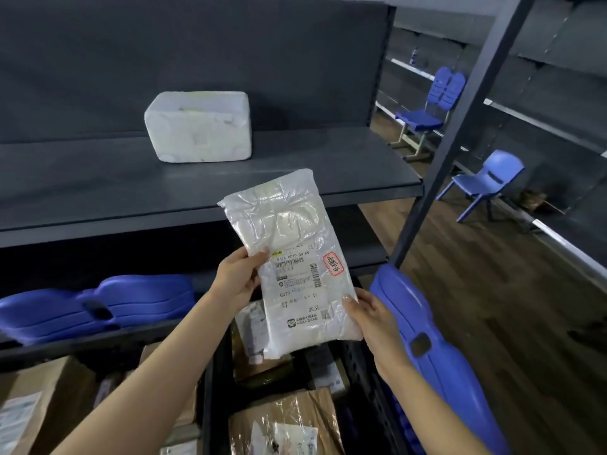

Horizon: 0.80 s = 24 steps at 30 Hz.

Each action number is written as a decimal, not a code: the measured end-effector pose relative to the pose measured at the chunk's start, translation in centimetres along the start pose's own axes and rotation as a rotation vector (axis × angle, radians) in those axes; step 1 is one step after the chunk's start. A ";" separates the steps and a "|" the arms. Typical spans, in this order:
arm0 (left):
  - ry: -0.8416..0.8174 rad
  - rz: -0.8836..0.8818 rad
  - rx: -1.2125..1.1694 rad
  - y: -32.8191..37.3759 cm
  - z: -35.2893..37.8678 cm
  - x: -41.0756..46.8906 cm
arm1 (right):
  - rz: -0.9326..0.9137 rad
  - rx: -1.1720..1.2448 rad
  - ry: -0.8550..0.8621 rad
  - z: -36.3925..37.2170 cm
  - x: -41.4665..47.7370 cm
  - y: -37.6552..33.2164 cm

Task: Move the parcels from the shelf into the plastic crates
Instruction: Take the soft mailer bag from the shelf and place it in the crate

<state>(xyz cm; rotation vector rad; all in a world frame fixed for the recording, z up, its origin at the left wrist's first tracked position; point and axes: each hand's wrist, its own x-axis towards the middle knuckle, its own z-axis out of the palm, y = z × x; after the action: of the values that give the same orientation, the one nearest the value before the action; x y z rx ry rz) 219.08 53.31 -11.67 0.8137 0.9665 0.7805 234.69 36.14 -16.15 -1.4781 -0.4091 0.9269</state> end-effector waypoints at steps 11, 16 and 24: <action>-0.020 -0.137 0.005 -5.8 2.0 2.2 | 0.386 0.567 0.059 -0.3 -2.8 7.1; 0.068 -0.188 0.100 -9.5 1.4 5.0 | 0.478 0.455 0.178 -0.7 -1.4 9.8; 0.140 -0.313 0.243 -14.8 -0.3 10.3 | 0.377 0.011 0.363 -1.8 -0.4 13.8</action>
<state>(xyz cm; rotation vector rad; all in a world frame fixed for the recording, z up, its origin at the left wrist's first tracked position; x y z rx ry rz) 225.48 55.07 -28.43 0.7975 1.2966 0.4584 231.95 32.48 -29.35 -1.7044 0.1462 0.9227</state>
